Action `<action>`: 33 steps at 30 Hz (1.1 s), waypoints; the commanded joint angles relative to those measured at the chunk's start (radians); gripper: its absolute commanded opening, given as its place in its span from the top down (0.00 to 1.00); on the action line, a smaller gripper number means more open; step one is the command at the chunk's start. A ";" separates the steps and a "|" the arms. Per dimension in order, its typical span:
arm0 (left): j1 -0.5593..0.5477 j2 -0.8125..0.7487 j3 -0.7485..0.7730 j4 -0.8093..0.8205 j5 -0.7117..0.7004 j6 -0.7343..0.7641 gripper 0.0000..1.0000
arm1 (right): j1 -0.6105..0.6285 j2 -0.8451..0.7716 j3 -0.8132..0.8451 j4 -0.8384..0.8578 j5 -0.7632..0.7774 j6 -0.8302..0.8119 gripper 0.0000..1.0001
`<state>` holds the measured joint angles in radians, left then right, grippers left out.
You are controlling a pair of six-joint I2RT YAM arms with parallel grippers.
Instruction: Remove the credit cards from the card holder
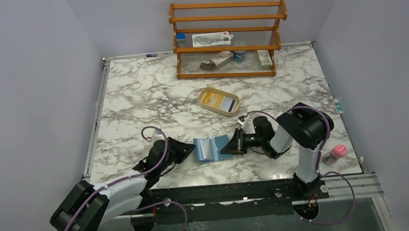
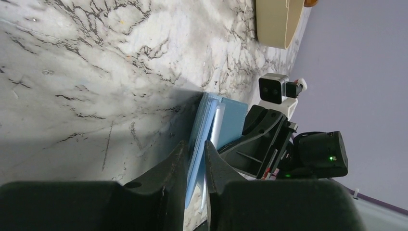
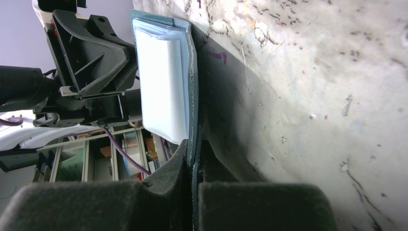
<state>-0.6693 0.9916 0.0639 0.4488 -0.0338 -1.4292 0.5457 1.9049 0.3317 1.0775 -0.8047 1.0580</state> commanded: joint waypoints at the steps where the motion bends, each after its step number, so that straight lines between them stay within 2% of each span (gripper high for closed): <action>1: 0.001 0.018 0.008 0.038 0.005 -0.005 0.81 | 0.001 0.034 -0.019 -0.003 -0.009 -0.014 0.99; 29: -0.003 0.116 0.049 0.063 0.033 0.019 0.80 | 0.001 0.080 -0.016 0.058 -0.031 0.010 0.99; 33: -0.007 0.124 0.039 0.065 0.023 0.004 0.85 | 0.001 0.088 -0.023 0.084 -0.034 0.022 0.99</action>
<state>-0.6697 1.1084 0.0937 0.4767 -0.0235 -1.4132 0.5392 1.9472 0.3286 1.1633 -0.8352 1.0924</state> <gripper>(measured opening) 0.179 0.060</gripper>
